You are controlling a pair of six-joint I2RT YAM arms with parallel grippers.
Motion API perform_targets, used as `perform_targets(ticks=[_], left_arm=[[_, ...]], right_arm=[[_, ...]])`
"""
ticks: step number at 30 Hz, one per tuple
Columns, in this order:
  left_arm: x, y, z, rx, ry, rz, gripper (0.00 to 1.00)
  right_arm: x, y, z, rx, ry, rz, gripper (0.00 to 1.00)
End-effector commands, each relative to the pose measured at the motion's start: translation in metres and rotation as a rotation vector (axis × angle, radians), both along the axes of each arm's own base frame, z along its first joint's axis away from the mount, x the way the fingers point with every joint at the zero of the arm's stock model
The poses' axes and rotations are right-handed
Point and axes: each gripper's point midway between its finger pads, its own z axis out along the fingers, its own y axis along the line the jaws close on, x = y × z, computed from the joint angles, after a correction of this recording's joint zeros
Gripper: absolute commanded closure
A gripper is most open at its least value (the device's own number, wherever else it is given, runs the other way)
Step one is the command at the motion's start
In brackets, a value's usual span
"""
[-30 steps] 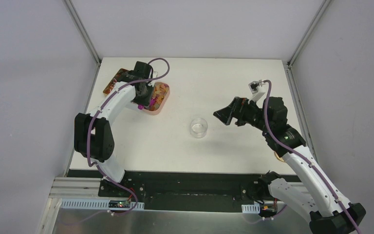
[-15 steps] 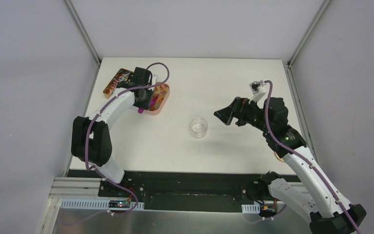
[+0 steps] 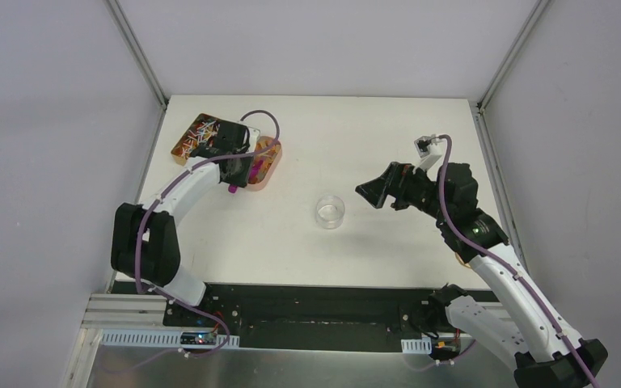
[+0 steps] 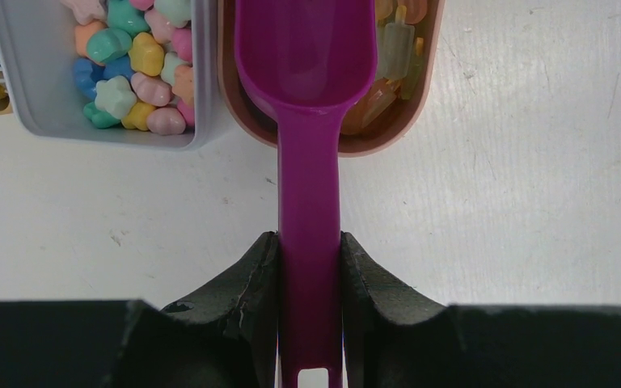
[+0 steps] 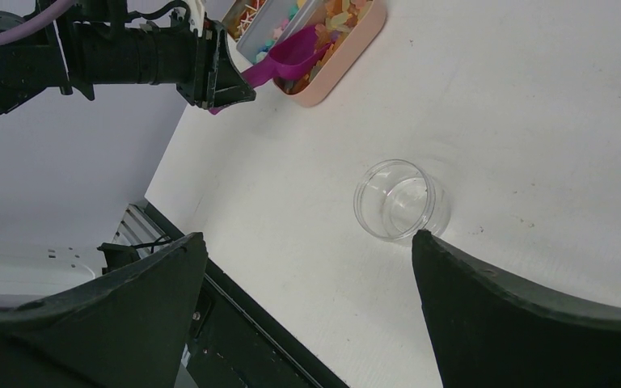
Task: Pack the candies
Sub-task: Scoop the fake candies from the storage box.
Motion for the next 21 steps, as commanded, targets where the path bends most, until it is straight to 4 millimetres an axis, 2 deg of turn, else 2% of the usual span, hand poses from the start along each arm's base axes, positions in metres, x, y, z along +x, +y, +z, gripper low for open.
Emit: perform_targets(ticks=[1,6,13,21], left_arm=[[0.005,-0.008,0.022,-0.066,-0.102,-0.045,1.0],[0.002,-0.003,0.024,-0.05,-0.144,-0.036,1.0],[0.001,-0.003,0.041,-0.074,-0.235,-0.036,1.0],[-0.01,0.001,0.049,-0.066,-0.285,-0.067,1.0]], right_arm=[[0.003,-0.003,0.008,0.001,-0.063,-0.014,0.0],[0.005,-0.006,0.003,-0.017,-0.067,-0.026,0.0],[0.006,-0.011,-0.008,-0.047,-0.055,-0.047,0.0],[0.003,-0.014,-0.002,-0.035,-0.065,-0.06,0.0]])
